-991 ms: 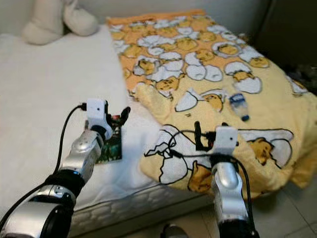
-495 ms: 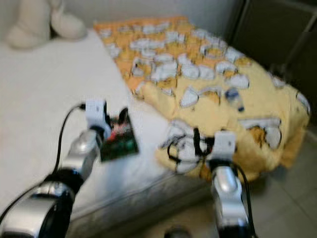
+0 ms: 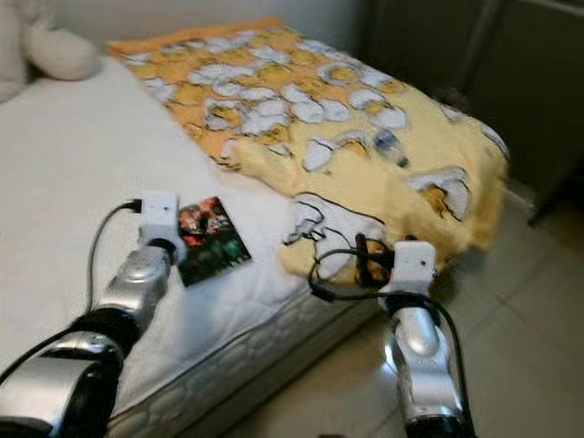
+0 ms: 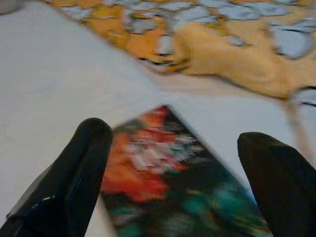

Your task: Clean up the room

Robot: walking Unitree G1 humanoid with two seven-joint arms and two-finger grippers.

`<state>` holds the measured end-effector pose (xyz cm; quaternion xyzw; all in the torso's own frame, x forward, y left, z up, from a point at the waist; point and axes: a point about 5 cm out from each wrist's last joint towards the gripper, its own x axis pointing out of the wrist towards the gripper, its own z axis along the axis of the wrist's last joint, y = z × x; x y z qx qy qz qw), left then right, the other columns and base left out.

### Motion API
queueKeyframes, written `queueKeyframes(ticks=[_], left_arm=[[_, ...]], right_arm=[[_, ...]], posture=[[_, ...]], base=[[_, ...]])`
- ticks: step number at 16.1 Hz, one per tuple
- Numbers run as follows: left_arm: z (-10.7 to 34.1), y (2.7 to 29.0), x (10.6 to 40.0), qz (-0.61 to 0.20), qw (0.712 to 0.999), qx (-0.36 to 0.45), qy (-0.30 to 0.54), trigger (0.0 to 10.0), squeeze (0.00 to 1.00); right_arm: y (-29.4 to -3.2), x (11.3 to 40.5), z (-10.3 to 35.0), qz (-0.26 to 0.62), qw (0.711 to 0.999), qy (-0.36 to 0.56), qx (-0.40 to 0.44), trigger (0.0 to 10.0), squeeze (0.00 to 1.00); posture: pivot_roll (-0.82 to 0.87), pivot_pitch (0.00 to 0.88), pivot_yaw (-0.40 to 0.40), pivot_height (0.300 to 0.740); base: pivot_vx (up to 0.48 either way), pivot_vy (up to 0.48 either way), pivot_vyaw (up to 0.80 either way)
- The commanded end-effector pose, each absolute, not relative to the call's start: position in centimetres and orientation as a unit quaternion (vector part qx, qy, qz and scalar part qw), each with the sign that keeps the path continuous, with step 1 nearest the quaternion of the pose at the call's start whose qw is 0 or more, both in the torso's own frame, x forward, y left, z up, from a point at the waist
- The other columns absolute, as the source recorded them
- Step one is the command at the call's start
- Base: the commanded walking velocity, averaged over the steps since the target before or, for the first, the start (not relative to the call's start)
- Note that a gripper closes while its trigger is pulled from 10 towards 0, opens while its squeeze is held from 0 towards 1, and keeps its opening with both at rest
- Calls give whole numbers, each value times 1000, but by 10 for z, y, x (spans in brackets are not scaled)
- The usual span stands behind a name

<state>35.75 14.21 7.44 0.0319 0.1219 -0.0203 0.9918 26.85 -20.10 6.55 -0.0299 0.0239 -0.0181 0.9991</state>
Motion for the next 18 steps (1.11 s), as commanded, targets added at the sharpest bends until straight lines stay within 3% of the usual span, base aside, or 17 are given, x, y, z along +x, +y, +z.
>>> queueKeyframes(ticks=[1,5,9,11,14,18], left_arm=[[75,148,360,-2,991,25,134,10000,0],[70,145,361,52,981,-44,183,10000,0],[91,146,369,25,994,22,100,10000,0],[80,164,363,55,990,30,126,10000,0],[72,189,358,126,978,18,165,10000,0],[66,186,355,142,973,-19,183,10000,0]], right_arm=[[-199,272,74,-8,999,9,-32,10000,0],[-210,262,82,14,999,6,-46,10000,0],[-204,249,75,25,999,21,-40,10000,0],[-200,241,72,29,999,31,-28,10000,0],[-201,216,70,40,997,56,-31,10000,0],[-202,188,72,46,995,82,-37,10000,0]], posture=[[-190,0,10,740],[-241,0,-41,740],[-246,0,-19,740],[-239,0,-25,740],[-273,75,-68,740],[-332,162,-96,740]], base=[[0,0,0],[0,0,0],[0,0,0],[0,0,0],[0,0,0],[0,0,0]])
